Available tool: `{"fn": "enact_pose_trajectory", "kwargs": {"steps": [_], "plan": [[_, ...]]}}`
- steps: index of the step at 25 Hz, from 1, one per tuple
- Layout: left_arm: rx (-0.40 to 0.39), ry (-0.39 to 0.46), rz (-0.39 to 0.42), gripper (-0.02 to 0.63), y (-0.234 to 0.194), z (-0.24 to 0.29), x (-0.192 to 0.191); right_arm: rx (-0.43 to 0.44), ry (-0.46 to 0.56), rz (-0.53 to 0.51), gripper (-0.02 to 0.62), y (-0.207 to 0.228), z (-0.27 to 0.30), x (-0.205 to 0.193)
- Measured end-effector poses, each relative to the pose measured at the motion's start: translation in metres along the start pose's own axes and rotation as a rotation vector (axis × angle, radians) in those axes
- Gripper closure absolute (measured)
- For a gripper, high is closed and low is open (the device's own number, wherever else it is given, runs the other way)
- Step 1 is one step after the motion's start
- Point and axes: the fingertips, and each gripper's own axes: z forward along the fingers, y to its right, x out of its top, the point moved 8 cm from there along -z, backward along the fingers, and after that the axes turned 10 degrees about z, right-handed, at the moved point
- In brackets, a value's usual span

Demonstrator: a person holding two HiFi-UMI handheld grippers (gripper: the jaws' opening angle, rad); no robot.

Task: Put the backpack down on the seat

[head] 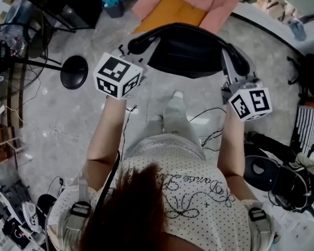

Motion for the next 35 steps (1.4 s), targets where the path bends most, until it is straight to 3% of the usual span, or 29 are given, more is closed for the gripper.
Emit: {"fn": "enact_pose_trajectory", "kwargs": {"steps": [10,17,25,35], "plan": [[0.100,-0.013,-0.014,0.594,-0.062,0.116,0.021,0.104,-0.014,-0.024,0.522,0.121,0.088,0.037],[0.144,-0.025,-0.010,0.594,-0.093,0.159,0.029,0.138,-0.017,-0.026,0.522,0.164,0.131,0.050],[0.121,-0.019,-0.020,0.594,-0.141,0.191,0.020,0.107,-0.023,-0.030,0.522,0.183,0.178,0.054],[-0.015,0.022,0.014,0.592,-0.270,0.277,0.015,-0.041,0.012,-0.023,0.521,0.224,0.285,0.069]]}}
